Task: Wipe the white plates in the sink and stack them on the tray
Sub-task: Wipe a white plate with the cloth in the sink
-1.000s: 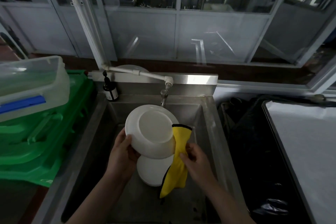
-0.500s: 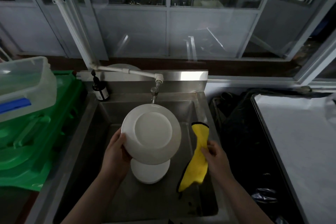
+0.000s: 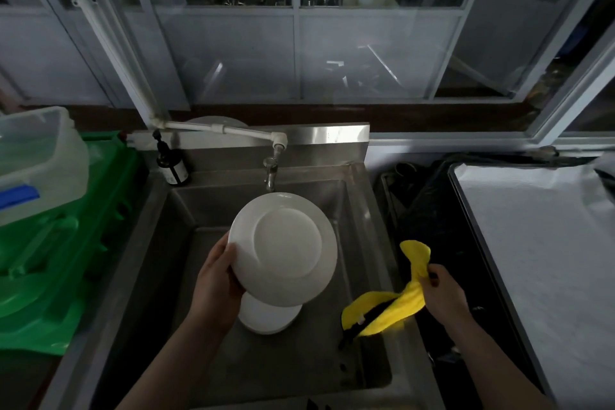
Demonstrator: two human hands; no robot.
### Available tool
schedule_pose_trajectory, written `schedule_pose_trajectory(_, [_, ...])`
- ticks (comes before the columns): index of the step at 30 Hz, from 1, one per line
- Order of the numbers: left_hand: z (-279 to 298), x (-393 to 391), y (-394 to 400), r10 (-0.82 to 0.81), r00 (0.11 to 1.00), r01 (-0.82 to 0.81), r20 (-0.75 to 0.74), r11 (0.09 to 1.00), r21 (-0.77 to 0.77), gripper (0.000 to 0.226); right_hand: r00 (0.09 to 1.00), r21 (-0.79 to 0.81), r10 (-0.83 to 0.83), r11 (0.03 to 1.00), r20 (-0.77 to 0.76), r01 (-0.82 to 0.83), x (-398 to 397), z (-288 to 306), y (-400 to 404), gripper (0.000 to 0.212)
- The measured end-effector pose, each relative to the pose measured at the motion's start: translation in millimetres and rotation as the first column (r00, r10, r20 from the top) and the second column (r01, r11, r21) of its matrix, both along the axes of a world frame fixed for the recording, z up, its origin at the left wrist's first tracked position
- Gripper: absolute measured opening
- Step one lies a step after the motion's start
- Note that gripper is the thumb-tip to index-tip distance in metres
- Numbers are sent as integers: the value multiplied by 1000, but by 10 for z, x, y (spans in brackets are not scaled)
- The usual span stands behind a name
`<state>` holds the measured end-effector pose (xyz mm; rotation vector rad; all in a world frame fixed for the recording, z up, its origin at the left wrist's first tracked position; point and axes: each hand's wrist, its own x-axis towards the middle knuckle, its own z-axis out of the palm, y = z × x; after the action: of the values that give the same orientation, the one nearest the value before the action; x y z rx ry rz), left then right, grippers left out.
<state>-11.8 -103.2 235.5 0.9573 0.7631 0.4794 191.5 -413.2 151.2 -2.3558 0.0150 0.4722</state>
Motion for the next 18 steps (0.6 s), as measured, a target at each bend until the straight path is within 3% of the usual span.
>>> schedule_pose_trajectory(9, [-65,21,-24,-41,999,41,-9,999,28,33,1000,-54,23,998,-2,-23,-30,118,70,42])
schedule_pose_trajectory(18, [-46,15,-28,-19,1000,18,-25,1000,-13,31,995,75,97,993,-14,-95,-140,352,475,36])
